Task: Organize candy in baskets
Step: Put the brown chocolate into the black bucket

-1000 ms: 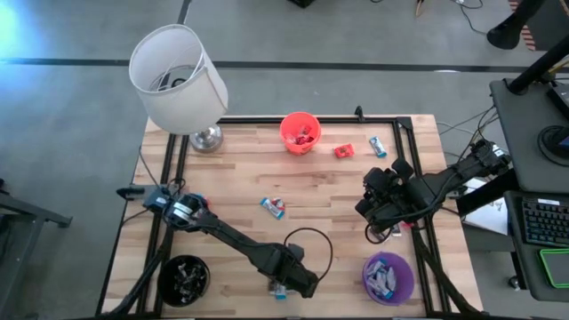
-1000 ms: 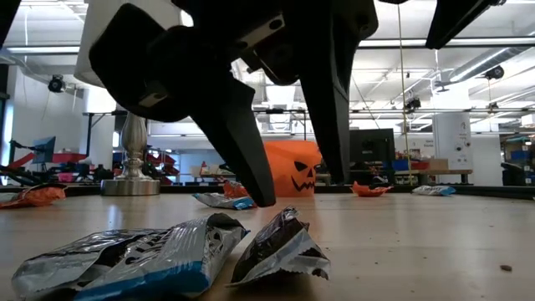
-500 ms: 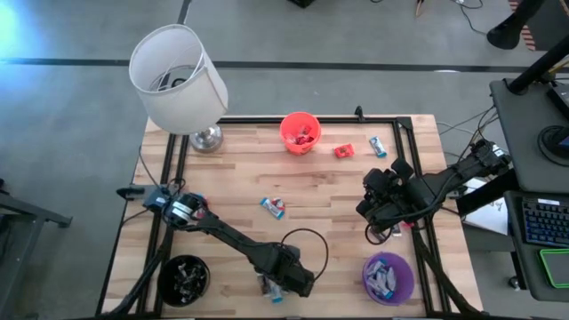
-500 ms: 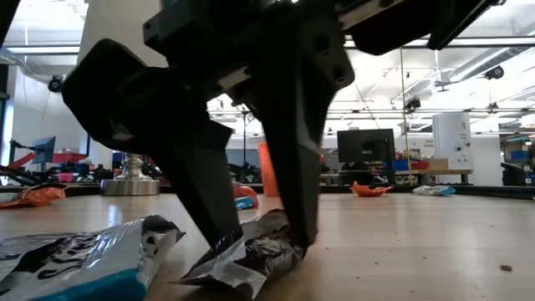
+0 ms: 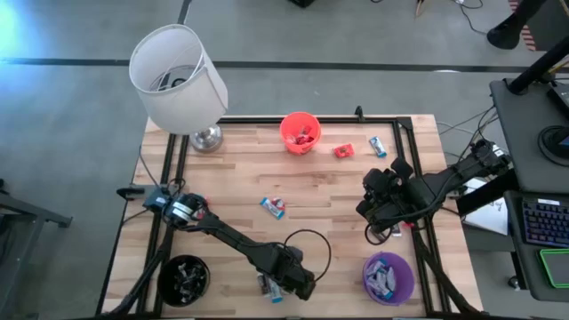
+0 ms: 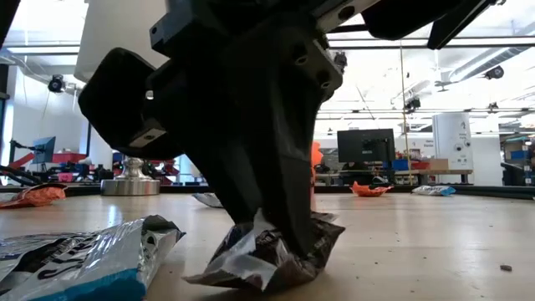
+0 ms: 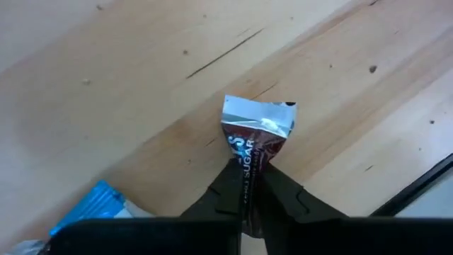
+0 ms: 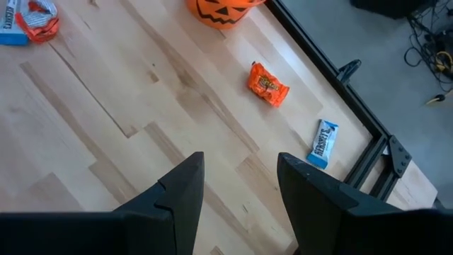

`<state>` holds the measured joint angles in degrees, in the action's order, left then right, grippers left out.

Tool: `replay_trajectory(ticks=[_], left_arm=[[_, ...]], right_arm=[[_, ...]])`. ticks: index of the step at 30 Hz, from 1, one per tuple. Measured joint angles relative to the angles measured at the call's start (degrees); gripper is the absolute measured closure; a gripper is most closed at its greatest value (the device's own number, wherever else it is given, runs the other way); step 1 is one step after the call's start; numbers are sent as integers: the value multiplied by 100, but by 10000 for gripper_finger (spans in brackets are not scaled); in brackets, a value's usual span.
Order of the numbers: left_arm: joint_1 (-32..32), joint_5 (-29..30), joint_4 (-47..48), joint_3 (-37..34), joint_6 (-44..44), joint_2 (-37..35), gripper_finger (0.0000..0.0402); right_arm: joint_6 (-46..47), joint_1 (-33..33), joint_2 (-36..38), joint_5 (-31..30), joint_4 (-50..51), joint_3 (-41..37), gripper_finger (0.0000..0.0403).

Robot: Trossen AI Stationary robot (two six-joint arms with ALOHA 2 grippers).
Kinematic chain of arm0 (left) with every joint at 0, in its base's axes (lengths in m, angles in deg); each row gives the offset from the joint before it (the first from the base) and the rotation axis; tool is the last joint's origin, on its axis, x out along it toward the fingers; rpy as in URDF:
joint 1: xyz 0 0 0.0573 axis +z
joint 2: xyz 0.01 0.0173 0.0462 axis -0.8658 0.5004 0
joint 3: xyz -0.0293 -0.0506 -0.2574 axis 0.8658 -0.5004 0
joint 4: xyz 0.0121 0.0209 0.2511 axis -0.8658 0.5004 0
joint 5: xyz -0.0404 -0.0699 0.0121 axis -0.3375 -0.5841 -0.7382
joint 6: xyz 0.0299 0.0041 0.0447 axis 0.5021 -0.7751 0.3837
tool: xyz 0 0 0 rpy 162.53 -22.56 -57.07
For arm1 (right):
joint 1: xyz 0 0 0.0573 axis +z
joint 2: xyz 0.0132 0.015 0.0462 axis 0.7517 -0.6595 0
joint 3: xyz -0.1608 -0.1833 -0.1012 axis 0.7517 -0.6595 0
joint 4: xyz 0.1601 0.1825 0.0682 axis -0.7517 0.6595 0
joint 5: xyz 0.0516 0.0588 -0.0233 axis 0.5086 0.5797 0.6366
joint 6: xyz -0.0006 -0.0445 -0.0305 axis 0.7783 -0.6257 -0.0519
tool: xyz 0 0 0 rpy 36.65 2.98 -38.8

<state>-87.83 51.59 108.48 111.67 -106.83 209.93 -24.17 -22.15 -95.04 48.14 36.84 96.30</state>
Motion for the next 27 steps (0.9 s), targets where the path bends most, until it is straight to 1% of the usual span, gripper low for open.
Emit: replay_trajectory(ticks=[4,6,9,14,17,19,23,27], left_arm=[[0,11,215,5,148,-67,394],[-9,17,671,153,224,-88,397],[-22,18,1739,631,590,-101,400],[-63,20,3670,1635,1275,-127,400],[-78,132,4494,2196,1479,-129,400],[-87,300,4782,2523,1519,-129,401],[-100,459,4809,2981,1651,-134,401],[-216,377,4837,2848,1739,-261,401]], right_arm=[[-9,0,0,-65,-2,0,232],[-12,0,0,-65,-2,0,232],[-5,0,0,-104,-4,0,232],[2,0,0,-107,-13,0,232],[2,0,0,-107,-16,0,232],[2,0,0,-107,-17,0,232],[-1,0,0,-109,-17,0,232],[-3,0,0,-111,-15,0,232]])
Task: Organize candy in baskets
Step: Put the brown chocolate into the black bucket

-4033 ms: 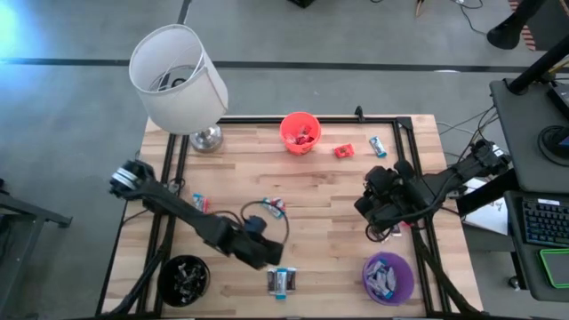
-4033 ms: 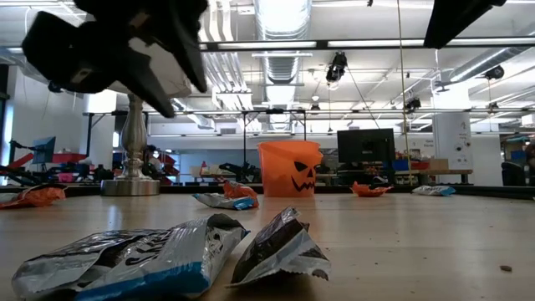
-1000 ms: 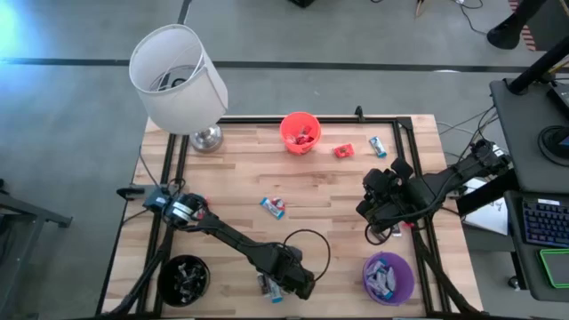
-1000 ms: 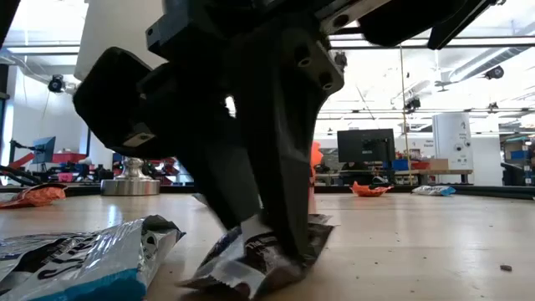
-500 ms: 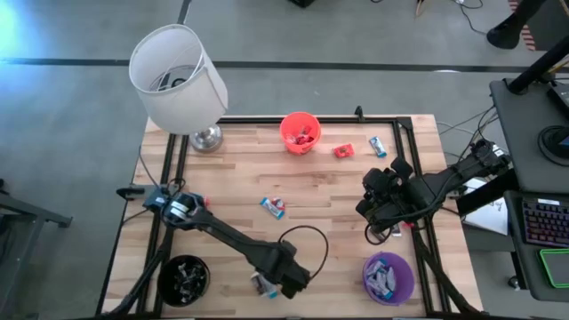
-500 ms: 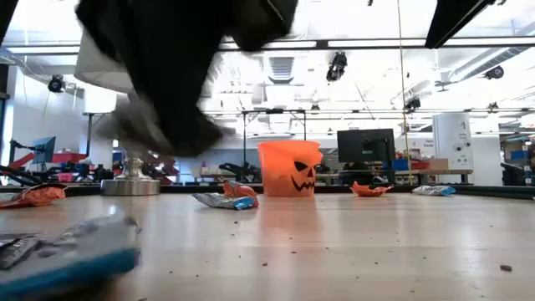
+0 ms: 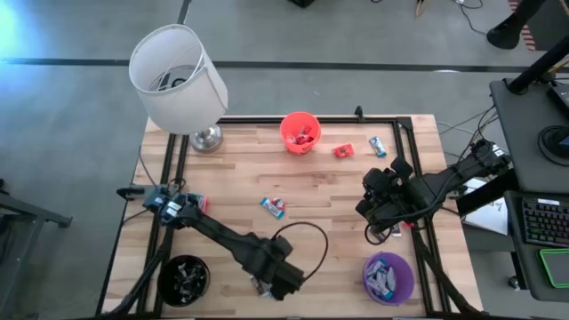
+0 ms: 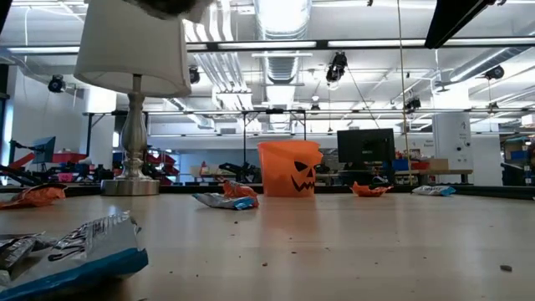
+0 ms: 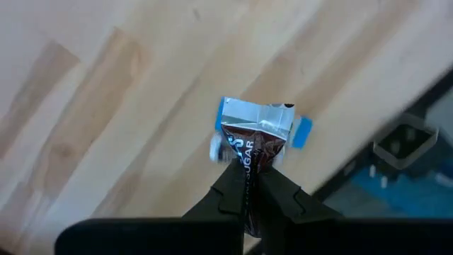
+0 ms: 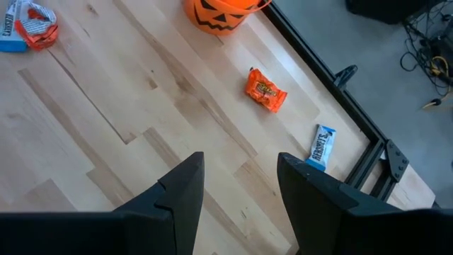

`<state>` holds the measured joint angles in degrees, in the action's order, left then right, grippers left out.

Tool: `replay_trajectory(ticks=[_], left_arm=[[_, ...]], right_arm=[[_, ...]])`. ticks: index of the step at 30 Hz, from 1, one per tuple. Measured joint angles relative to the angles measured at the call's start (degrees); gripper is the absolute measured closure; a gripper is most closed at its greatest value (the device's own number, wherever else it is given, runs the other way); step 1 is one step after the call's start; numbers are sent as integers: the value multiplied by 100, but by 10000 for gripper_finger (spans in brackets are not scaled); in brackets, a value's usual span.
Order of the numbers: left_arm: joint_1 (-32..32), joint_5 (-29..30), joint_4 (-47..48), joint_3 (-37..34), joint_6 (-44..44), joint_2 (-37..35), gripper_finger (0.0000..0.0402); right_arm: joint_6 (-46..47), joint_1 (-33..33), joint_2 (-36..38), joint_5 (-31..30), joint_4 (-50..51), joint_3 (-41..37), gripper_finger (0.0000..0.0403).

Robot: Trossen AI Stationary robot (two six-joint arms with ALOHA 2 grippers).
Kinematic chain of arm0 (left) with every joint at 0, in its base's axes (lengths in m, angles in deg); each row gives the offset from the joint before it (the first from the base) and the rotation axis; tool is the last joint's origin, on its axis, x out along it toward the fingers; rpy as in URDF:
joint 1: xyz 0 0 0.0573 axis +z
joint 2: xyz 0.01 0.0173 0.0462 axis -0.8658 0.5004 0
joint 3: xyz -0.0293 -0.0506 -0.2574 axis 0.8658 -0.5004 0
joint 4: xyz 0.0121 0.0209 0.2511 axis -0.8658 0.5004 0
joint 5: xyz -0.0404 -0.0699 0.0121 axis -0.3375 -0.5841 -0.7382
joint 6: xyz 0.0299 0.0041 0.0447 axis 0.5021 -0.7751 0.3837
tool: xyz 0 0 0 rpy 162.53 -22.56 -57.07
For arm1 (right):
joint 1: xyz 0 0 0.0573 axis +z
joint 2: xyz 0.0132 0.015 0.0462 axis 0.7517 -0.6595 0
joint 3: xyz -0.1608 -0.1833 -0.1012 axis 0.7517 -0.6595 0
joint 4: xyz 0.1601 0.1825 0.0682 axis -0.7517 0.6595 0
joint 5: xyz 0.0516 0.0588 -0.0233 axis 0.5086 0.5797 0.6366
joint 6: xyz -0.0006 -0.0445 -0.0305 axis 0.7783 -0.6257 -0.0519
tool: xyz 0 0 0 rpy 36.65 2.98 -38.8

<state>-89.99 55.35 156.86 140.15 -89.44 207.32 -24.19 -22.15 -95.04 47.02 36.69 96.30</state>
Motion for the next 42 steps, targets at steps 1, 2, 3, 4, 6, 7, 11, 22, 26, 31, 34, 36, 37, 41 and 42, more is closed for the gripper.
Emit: replay_trajectory(ticks=[1,2,3,4,6,7,11,22,26,31,34,36,37,41,42], left_arm=[[-52,-58,0,-40,48,-39,401],[-98,-90,0,-59,75,-58,401],[-153,-108,2,-67,99,-86,401],[-207,-137,-1,-68,154,-112,401],[-304,-240,0,-70,289,-167,401],[-350,-251,0,-70,331,-189,401],[-530,-254,-7,-269,262,-406,402],[-1342,-274,-10,-2718,-2449,-2121,401],[-1726,-272,-430,-3580,-3591,-2777,401],[-2171,-269,-1106,-4547,-4595,-3301,401],[-2383,-267,-1249,-4978,-5153,-3413,401],[-2483,-267,-1294,-5146,-5374,-3435,401],[-2512,-267,-1290,-5194,-5444,-3435,401],[-2590,-252,-1297,-5224,-5801,-3400,401],[-2608,-253,-1296,-5224,-5852,-3374,401]], right_arm=[[0,0,0,-2,-2,0,232],[0,0,0,-2,0,0,232],[-2,0,0,-4,-2,0,232],[-2,0,0,-2,-2,0,232],[-2,0,0,-4,-2,0,232],[-2,0,0,-4,-3,0,232],[4,0,0,-2,-30,0,232],[7,0,0,2,-136,-9,232],[4,0,0,2,-151,-9,232],[0,0,0,2,-155,-9,232],[-2,0,0,2,-155,-9,232],[-2,0,0,2,-155,-9,232],[-3,0,0,2,-155,-9,232],[-6,0,0,2,-153,-9,232],[-5,0,0,2,-155,-9,232]])
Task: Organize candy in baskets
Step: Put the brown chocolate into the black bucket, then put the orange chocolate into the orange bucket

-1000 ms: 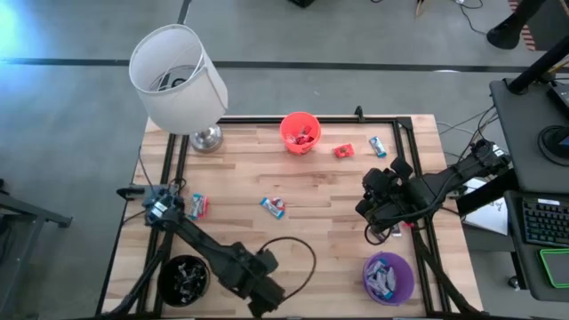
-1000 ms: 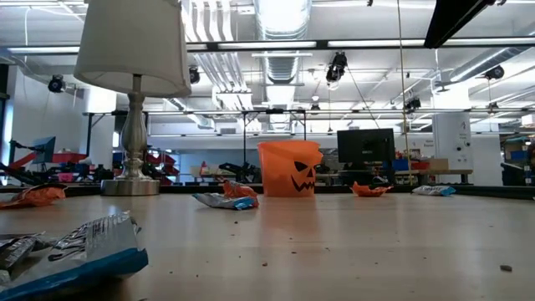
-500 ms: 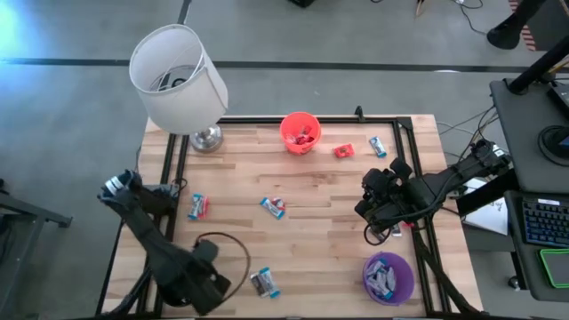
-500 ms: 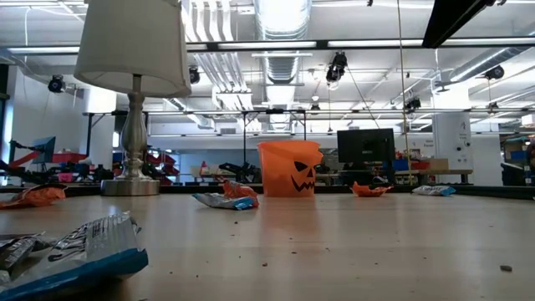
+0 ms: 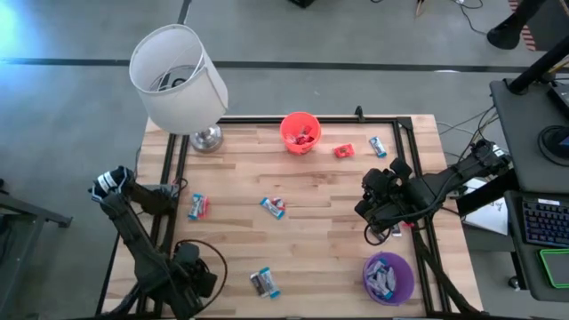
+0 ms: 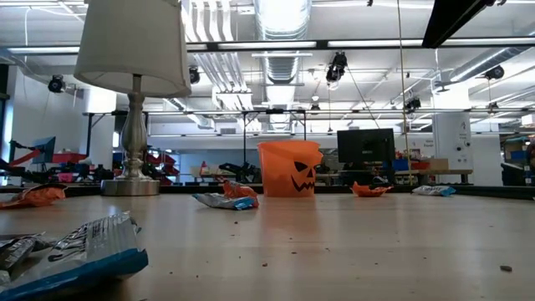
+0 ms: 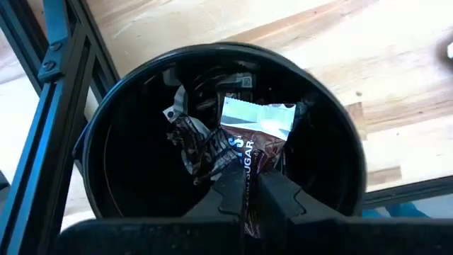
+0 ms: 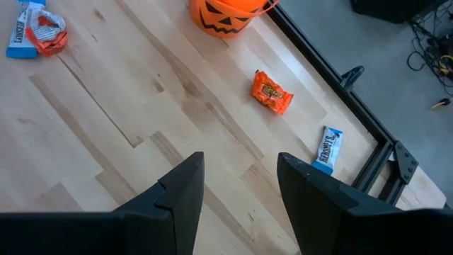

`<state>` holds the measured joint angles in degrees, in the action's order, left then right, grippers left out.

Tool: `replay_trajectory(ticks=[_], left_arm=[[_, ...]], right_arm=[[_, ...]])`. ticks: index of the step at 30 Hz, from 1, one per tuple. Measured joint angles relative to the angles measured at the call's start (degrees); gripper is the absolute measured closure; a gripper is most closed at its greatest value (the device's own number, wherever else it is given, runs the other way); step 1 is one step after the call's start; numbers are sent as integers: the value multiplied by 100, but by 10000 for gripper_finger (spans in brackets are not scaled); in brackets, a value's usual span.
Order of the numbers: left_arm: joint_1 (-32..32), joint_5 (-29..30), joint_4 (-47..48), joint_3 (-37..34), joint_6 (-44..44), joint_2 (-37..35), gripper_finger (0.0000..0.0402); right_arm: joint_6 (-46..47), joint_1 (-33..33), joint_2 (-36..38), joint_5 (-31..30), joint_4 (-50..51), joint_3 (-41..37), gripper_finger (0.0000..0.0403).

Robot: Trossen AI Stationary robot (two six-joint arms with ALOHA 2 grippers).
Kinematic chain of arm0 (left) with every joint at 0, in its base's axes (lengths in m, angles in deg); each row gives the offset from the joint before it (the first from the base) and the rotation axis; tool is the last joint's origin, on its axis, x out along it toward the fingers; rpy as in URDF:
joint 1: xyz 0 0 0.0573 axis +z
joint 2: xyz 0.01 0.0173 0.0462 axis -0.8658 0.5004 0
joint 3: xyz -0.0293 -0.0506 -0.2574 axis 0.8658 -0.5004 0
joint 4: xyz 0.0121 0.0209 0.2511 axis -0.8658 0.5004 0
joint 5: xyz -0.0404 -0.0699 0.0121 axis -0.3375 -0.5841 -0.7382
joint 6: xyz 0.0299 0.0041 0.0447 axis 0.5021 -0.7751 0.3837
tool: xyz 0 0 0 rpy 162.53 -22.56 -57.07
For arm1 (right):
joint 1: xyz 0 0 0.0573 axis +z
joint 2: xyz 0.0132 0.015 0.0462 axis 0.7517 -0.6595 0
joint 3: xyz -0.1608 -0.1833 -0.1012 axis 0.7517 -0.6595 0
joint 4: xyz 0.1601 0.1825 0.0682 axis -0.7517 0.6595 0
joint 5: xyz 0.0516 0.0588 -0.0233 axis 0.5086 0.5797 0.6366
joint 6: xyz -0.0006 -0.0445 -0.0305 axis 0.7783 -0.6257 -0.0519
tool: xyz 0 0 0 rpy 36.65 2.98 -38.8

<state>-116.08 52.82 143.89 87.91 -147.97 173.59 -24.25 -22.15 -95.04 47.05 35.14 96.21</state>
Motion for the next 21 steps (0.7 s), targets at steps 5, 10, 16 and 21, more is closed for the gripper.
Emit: replay_trajectory(ticks=[5,10,16,21], left_arm=[[-11,-1,0,26,-6,41,375],[-11,-1,0,26,-66,39,326],[-6,125,12,26,-637,39,287],[108,801,87,26,-804,39,283]], right_arm=[[-54,0,0,1,0,0,232],[-89,0,0,2,0,0,232],[-187,0,0,2,-6,0,232],[-571,-2,0,91,-605,-2,232]])
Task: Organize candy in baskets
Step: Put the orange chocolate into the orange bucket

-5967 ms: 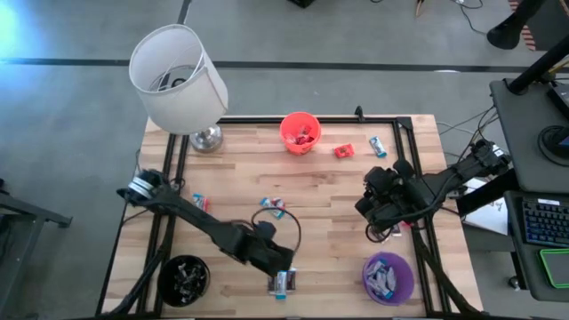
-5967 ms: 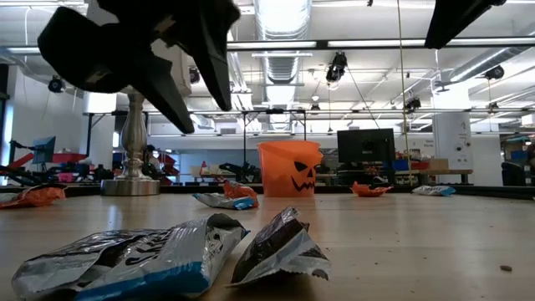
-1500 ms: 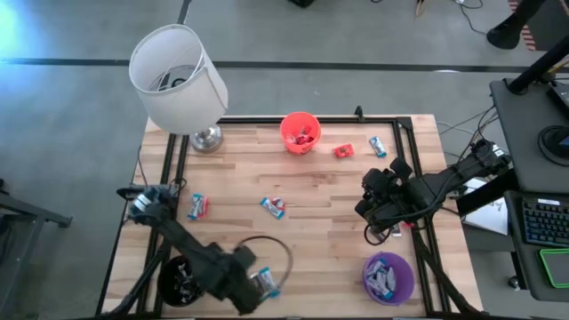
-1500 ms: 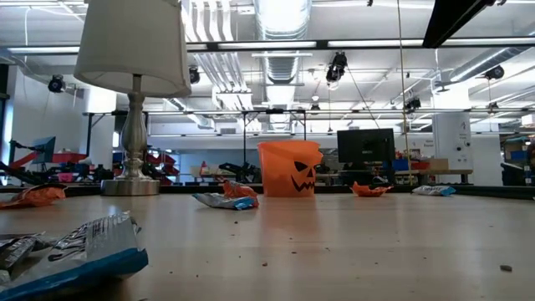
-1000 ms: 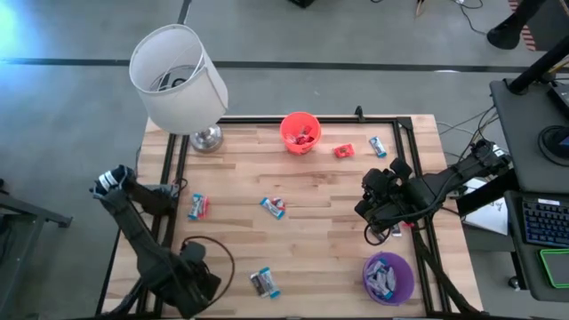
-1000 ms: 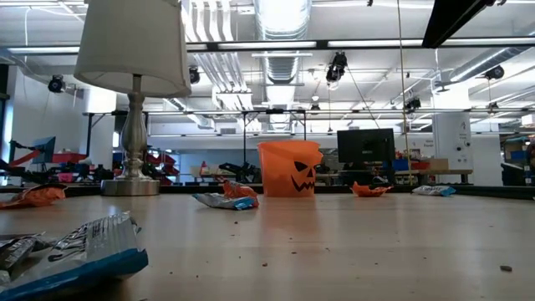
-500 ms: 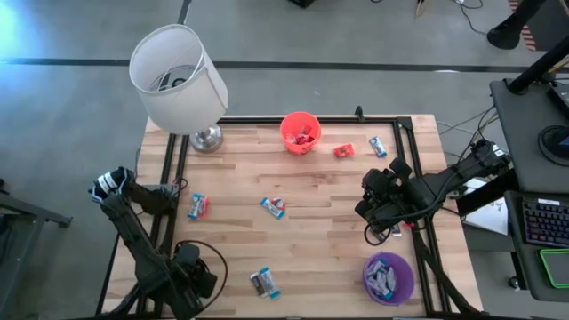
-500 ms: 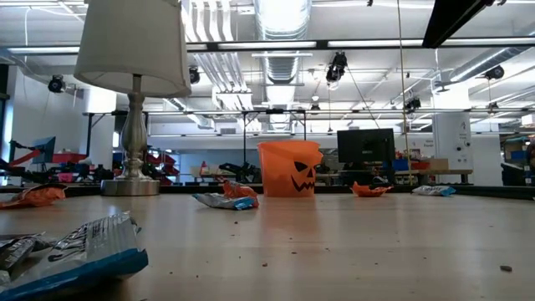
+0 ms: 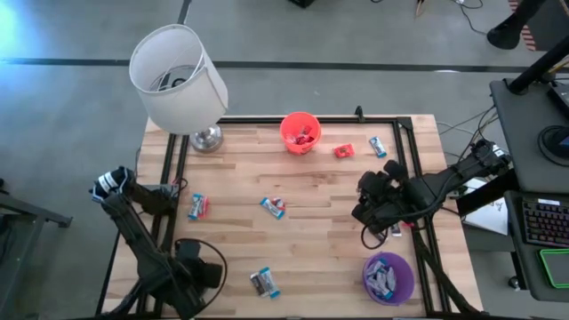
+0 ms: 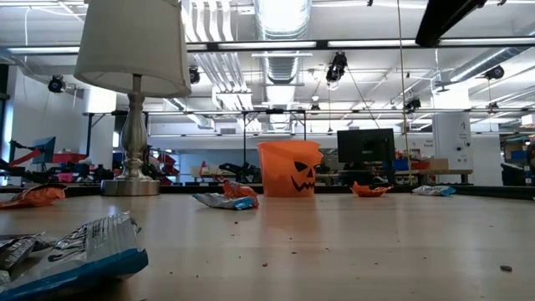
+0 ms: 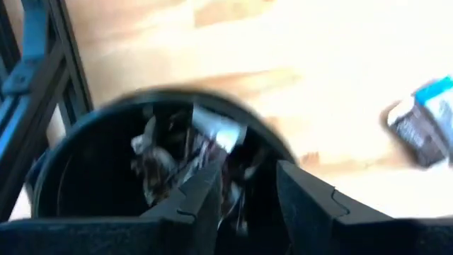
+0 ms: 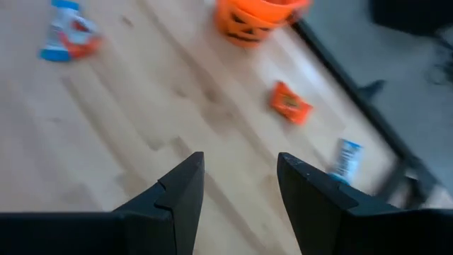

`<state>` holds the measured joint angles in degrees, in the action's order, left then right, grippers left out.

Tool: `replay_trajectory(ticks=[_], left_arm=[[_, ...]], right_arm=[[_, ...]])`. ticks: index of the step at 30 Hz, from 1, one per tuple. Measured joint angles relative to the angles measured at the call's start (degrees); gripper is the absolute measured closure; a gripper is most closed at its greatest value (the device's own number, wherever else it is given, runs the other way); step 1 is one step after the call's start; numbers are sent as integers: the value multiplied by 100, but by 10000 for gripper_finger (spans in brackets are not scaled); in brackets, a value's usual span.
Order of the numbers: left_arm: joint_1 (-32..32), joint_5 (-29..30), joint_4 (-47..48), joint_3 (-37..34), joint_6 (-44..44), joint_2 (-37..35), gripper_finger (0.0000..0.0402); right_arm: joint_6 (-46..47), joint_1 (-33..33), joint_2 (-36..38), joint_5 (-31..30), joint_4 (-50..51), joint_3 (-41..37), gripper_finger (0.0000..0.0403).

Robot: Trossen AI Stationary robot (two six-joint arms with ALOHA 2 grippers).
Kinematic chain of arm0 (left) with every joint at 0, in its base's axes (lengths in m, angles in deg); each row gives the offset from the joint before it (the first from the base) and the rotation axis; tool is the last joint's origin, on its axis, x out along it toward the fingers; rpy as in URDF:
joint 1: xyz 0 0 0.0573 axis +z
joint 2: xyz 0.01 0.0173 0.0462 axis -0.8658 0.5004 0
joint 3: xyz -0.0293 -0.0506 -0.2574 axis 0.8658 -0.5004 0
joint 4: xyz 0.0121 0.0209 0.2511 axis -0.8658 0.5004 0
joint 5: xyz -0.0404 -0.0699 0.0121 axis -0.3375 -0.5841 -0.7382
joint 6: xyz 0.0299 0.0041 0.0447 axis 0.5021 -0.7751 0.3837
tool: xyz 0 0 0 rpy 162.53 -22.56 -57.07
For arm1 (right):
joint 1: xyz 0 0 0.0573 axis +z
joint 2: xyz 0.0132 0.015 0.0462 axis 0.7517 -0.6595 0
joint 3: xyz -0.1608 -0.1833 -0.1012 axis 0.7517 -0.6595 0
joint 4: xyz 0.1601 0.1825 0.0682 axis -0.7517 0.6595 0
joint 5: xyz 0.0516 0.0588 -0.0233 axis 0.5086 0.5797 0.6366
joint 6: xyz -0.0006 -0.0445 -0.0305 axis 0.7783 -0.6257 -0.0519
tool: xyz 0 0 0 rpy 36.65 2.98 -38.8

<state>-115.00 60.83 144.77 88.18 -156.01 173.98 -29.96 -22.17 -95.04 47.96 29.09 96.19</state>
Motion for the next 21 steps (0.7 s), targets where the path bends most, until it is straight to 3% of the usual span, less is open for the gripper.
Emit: replay_trajectory(ticks=[5,13,21], left_arm=[[164,325,428,0,83,-55,283],[185,1026,1214,0,107,-429,283],[266,2995,1201,-217,583,-1126,283]], right_arm=[[-812,-1,-26,563,-1381,-25,232],[-1137,-255,-196,645,-2746,-31,232],[-1118,-1140,-502,737,-3212,-31,232]])
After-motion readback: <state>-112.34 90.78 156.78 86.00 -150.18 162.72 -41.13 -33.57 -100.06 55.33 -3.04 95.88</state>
